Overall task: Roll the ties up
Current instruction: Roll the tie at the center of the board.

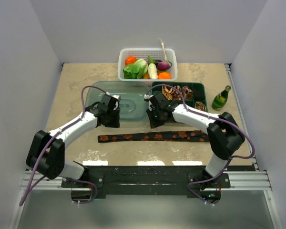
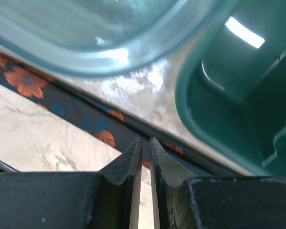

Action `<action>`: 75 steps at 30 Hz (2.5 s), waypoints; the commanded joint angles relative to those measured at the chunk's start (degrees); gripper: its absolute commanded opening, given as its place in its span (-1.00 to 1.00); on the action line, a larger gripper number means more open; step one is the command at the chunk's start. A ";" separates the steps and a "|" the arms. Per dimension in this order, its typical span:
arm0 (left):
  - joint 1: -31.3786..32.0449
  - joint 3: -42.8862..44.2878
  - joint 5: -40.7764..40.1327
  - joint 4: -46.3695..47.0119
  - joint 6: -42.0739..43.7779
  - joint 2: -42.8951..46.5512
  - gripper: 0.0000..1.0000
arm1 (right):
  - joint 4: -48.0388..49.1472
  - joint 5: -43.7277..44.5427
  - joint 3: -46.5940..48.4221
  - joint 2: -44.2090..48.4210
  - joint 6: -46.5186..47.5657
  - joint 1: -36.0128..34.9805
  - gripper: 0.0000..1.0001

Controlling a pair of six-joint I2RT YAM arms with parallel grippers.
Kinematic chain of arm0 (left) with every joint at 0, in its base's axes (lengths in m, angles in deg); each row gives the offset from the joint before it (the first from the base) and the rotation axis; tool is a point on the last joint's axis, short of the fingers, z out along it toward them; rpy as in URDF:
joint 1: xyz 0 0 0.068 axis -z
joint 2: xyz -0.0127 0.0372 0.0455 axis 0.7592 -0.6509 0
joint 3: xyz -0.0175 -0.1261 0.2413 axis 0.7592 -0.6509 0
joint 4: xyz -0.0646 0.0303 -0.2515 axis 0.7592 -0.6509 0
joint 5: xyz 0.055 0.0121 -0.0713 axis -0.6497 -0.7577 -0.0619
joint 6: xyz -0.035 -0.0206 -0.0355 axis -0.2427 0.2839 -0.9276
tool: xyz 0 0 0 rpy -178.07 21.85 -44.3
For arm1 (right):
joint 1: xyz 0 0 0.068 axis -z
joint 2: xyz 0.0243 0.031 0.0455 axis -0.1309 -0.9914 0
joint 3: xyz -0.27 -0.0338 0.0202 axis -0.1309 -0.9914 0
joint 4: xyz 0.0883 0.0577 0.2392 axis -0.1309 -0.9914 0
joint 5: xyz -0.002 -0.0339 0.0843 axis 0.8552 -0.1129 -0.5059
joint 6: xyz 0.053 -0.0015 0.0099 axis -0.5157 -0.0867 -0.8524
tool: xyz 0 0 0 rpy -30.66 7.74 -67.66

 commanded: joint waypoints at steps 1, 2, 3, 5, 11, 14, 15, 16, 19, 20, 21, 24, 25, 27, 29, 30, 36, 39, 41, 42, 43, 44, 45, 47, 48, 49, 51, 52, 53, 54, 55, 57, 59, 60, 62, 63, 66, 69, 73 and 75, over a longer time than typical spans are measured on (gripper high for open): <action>0.17 0.78 4.11 8.80 -1.13 -3.68 -0.37 | 3.22 -1.73 4.31 -2.52 0.25 -0.25 -0.69; 0.17 1.13 4.46 9.85 -1.13 -4.29 -0.37 | 3.31 -1.64 4.75 -2.96 0.17 -0.33 -0.70; 0.26 1.40 4.72 10.39 -1.13 -5.34 -0.37 | 3.48 -1.73 5.45 -3.23 0.08 -0.33 -0.69; 0.26 2.72 5.16 11.18 -1.22 -6.49 -0.37 | 3.57 -1.90 5.98 -3.85 -0.01 -0.34 -0.70; 0.35 4.04 4.55 12.59 -1.39 -8.87 -0.32 | 4.19 -1.99 5.55 -3.58 0.34 -0.51 -0.70; 0.35 3.34 5.07 13.11 -1.92 -7.29 -0.31 | 4.28 -2.08 5.11 -3.32 0.52 -0.60 -0.70; 0.35 2.90 5.16 13.29 -2.01 -5.55 -0.29 | 4.54 -2.16 4.85 -2.97 0.69 -0.95 -0.70; 0.35 1.85 5.25 13.38 -1.92 -4.40 -0.28 | 4.89 -2.17 4.67 -2.79 0.87 -1.21 -0.70; 0.35 -1.14 5.51 13.64 -2.79 0.52 -0.21 | 5.33 -1.29 4.67 -3.05 1.66 -2.79 -0.70; 0.35 -2.10 5.95 14.16 -3.06 1.93 -0.21 | 5.16 0.28 4.93 -3.40 1.83 -3.14 -0.70; 0.35 -4.20 6.39 14.61 -3.41 4.64 -0.19 | 4.46 1.17 5.02 -3.76 2.01 -3.67 -0.70; 0.35 -8.07 7.36 15.31 -5.52 9.74 -0.17 | 2.61 4.32 4.76 -4.73 2.54 -4.03 -0.71; 0.35 -8.96 8.06 15.49 -6.65 10.89 -0.17 | 2.52 5.64 4.15 -3.94 1.93 -4.03 -0.71; 0.44 -11.85 8.85 16.10 -7.54 13.96 -0.22 | 2.17 7.23 1.86 -2.71 1.14 -4.11 -0.72; 0.87 -13.97 9.65 17.50 -8.86 15.65 -0.31 | 2.17 9.25 -0.59 -0.52 -0.36 -4.11 -0.74; 1.14 -15.89 9.65 18.12 -9.39 16.61 -0.46 | 2.25 9.61 -1.47 0.19 -0.80 -4.11 -0.74; 3.69 -19.69 9.21 24.97 -12.46 12.94 -0.96 | 1.56 15.14 -5.52 2.13 -3.79 -4.11 -0.76; 4.65 -20.22 9.21 30.07 -13.34 9.34 -1.00 | 1.38 17.08 -6.58 2.65 -4.93 -4.03 -0.77; 5.27 -20.13 9.12 33.15 -13.70 7.14 -1.00 | 1.38 17.35 -7.28 2.74 -5.28 -4.03 -0.77; 5.53 -19.87 8.77 33.68 -13.70 5.30 -1.00 | 1.38 17.17 -7.63 2.83 -5.28 -4.03 -0.78; 5.97 -19.78 7.99 34.29 -14.05 4.50 -1.00 | 1.38 17.26 -7.90 2.74 -5.37 -4.03 -0.78; 6.24 -19.87 7.89 34.56 -14.05 3.79 -1.00 | 1.29 17.26 -8.51 2.83 -5.46 -4.11 -0.78; 6.50 -19.87 7.54 34.82 -14.14 2.57 -1.00 | 1.11 17.35 -8.78 2.83 -5.37 -4.03 -0.78; 6.68 -19.87 6.57 34.74 -14.05 1.42 -1.00 | 0.76 17.43 -9.48 2.66 -5.37 -4.03 -0.78; 6.85 -20.04 6.31 34.65 -13.87 1.07 -1.00 | 0.67 17.61 -9.74 2.74 -5.46 -4.03 -0.79; 6.85 -20.13 5.70 34.39 -13.87 0.89 -1.00 | 0.50 17.52 -10.09 2.92 -5.55 -4.03 -0.79; 7.29 -21.09 5.25 34.65 -13.79 0.54 -1.00 | 0.50 17.61 -11.15 3.18 -5.90 -4.03 -0.80; 7.38 -21.36 5.25 34.74 -13.96 0.45 -1.00 | 0.24 17.52 -11.33 3.27 -6.16 -4.11 -0.80; 7.56 -21.71 5.34 34.82 -13.96 0.53 -1.00 | -0.03 17.52 -11.85 3.36 -6.16 -4.11 -0.80; 7.73 -22.32 5.43 35.00 -14.31 0.62 -1.00 | -0.64 17.61 -12.12 3.45 -6.34 -4.03 -0.80; 7.91 -22.59 5.43 35.00 -14.49 0.80 -1.00 | -1.08 17.52 -12.29 3.62 -6.60 -4.03 -0.80; 8.52 -23.47 5.52 35.09 -14.92 1.41 -1.00 | -1.96 16.91 -13.00 4.76 -6.60 -4.11 -0.80; 9.40 -24.35 5.17 35.18 -15.45 2.20 -1.00 | -2.49 16.03 -13.70 5.64 -6.86 -4.11 -0.81; 9.66 -24.96 5.08 35.09 -15.89 2.47 -1.00 | -2.93 15.68 -13.87 6.08 -6.95 -4.11 -0.81; 10.45 -25.67 4.55 34.74 -16.51 3.34 -1.00 | -3.37 14.37 -14.84 6.87 -7.48 -4.11 -0.82; 10.72 -26.36 4.55 34.56 -17.03 3.78 -1.00 | -3.46 13.75 -15.19 7.57 -7.74 -4.11 -0.82; 11.68 -27.60 4.20 34.03 -18.26 5.63 -1.00 | -3.72 13.48 -16.69 8.89 -8.45 -4.11 -0.83; 12.83 -28.30 3.50 33.95 -18.97 7.47 -1.00 | -3.90 14.53 -17.22 9.42 -8.71 -4.20 -0.83; 12.83 -27.43 2.44 33.68 -18.36 9.41 -0.97 | -3.90 16.38 -15.90 10.82 -9.24 -4.12 -0.83; 12.92 -26.03 1.92 33.07 -18.44 11.43 -0.70 | -4.07 16.90 -13.80 11.70 -9.24 -4.20 -0.81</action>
